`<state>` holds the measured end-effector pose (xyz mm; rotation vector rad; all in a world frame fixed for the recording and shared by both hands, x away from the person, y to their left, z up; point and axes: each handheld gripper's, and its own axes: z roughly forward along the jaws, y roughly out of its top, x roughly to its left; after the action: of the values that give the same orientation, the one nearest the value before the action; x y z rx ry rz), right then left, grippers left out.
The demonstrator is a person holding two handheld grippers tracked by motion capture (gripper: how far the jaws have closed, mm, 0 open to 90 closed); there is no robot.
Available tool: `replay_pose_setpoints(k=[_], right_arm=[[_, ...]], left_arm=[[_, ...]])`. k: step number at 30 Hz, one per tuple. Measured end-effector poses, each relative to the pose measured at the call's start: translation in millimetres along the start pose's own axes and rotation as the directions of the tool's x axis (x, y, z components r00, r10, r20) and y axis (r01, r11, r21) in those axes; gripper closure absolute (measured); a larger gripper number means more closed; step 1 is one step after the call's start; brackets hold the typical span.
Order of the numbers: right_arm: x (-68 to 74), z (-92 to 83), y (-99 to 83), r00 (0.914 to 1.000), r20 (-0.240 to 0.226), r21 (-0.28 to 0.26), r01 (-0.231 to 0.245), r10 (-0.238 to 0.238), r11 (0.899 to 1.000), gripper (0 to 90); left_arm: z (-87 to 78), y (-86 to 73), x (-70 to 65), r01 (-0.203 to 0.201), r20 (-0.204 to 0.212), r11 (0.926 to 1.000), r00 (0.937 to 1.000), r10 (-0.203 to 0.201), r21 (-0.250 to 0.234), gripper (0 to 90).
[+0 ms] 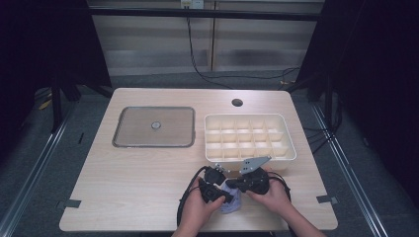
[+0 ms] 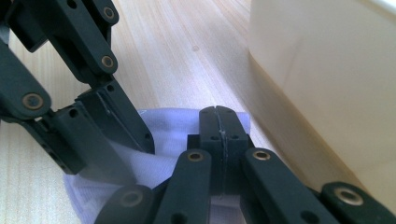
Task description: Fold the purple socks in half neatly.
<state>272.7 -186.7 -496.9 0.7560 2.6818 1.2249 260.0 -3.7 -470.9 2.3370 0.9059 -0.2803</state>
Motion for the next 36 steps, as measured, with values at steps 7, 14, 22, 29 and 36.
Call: replay_pose_setpoints(k=[7, 14, 22, 29, 36], right_arm=[[-0.3, 0.0, -1.7, 1.0, 0.003, -0.003, -0.002, 0.002, 1.0, 90.0], [0.2, 0.2, -2.1, 1.0, 0.005, -0.001, 0.0, 0.0, 1.0, 90.0], [0.3, 0.7, -2.2, 1.0, 0.0, 0.003, -0.006, 0.006, 1.0, 90.0], [-0.1, 0.9, -2.4, 0.9999, -0.002, 0.002, -0.012, 0.012, 1.0, 90.0], [0.1, 1.6, -2.2, 1.0, 0.005, 0.001, 0.002, -0.002, 1.0, 90.0]], left_arm=[[-9.4, 2.3, -1.8, -0.001, 0.005, 0.9999, 1.0, 0.001, -0.012, 74.7], [-31.2, 8.3, 4.1, 0.017, 0.003, 0.9969, 0.9999, -0.016, -0.077, 74.5], [-17.1, 6.4, 8.0, 0.028, 0.018, 0.9991, 0.9994, -0.028, -0.032, 75.9], [-5.6, 2.3, 1.7, 0.015, 0.027, 0.9999, 0.9995, -0.015, -0.007, 75.9], [0.9, -1.1, -2.9, -0.008, -0.008, 0.9999, 0.9999, 0.008, 0.008, 77.6]])
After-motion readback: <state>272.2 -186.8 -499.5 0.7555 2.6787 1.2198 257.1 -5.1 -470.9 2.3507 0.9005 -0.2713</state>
